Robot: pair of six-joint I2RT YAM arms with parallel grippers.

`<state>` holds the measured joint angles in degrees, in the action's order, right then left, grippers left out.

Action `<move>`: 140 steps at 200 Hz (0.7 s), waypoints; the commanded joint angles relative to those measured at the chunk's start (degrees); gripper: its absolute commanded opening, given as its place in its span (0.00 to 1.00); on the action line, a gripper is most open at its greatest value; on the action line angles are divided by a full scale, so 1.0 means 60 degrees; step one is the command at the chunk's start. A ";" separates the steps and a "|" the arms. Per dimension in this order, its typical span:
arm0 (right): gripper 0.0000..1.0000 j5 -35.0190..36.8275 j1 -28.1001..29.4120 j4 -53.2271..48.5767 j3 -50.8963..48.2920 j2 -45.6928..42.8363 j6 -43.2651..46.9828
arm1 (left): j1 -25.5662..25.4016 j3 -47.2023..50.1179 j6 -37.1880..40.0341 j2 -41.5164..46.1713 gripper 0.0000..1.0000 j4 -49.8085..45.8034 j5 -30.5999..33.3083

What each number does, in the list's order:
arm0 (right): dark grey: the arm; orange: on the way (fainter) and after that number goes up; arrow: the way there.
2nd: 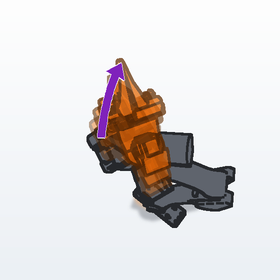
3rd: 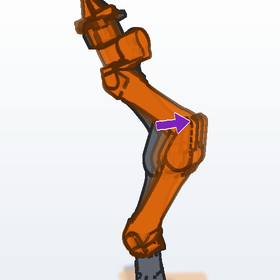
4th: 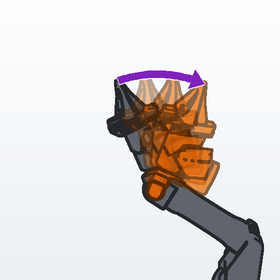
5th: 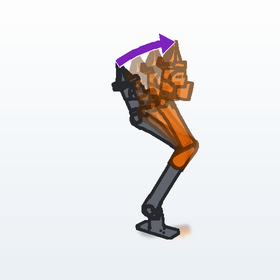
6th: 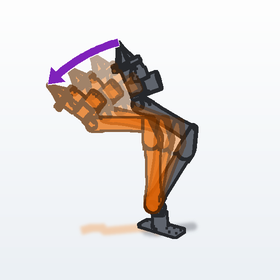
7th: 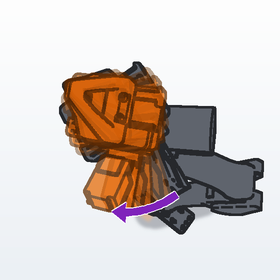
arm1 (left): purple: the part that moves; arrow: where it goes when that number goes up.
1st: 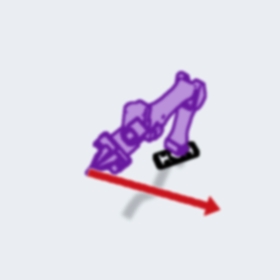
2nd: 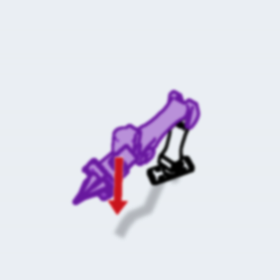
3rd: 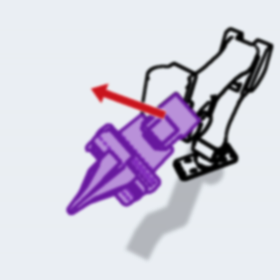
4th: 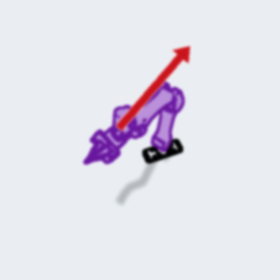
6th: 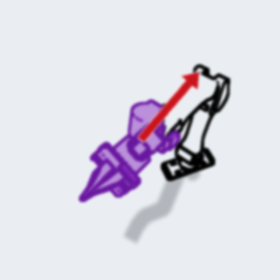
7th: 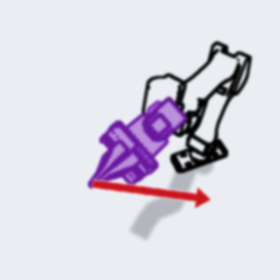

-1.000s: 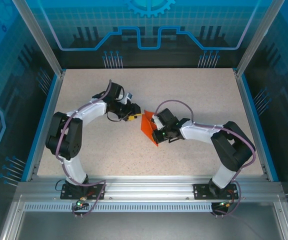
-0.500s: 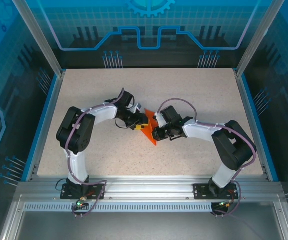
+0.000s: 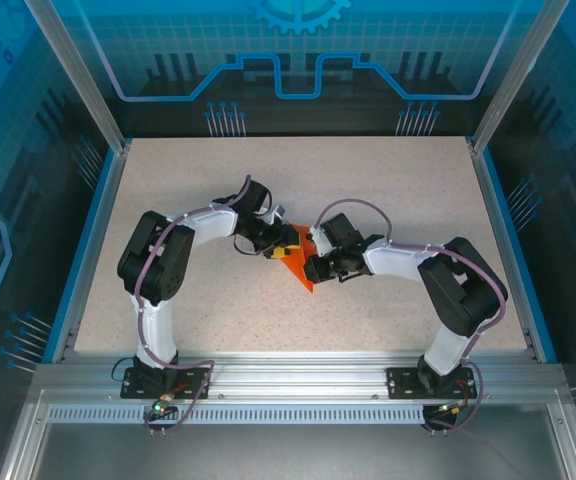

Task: Fold a paper plane with a square sheet of paper (fold left side to right side)
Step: Fourth fold the wing at the center of the table.

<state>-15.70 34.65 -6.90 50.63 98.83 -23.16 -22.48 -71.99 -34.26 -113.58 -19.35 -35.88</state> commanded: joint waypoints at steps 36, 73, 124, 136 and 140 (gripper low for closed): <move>0.06 -0.0366 -0.0208 0.0182 -0.0279 0.0243 -0.0191 | -0.0133 -0.0513 -0.0061 -0.0528 0.45 -0.0093 -0.0180; 0.06 -0.0475 -0.0253 0.0252 -0.0289 0.0261 -0.0256 | -0.0164 -0.0757 -0.0051 -0.0792 0.45 -0.0259 -0.0129; 0.09 -0.0519 -0.0285 0.0296 -0.0279 0.0327 -0.0299 | -0.0167 -0.0945 0.0013 -0.1045 0.45 -0.0623 0.0175; 0.11 -0.0534 -0.0284 0.0320 -0.0283 0.0294 -0.0322 | -0.0174 -0.0960 -0.0014 -0.1131 0.45 -0.0684 0.0255; 0.12 -0.0547 -0.0296 0.0339 -0.0285 0.0280 -0.0322 | -0.0174 -0.0963 -0.0025 -0.1163 0.45 -0.0704 0.0261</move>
<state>-17.50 33.69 -5.85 49.47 99.98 -24.49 -23.11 -76.38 -34.44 -118.54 -20.78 -35.42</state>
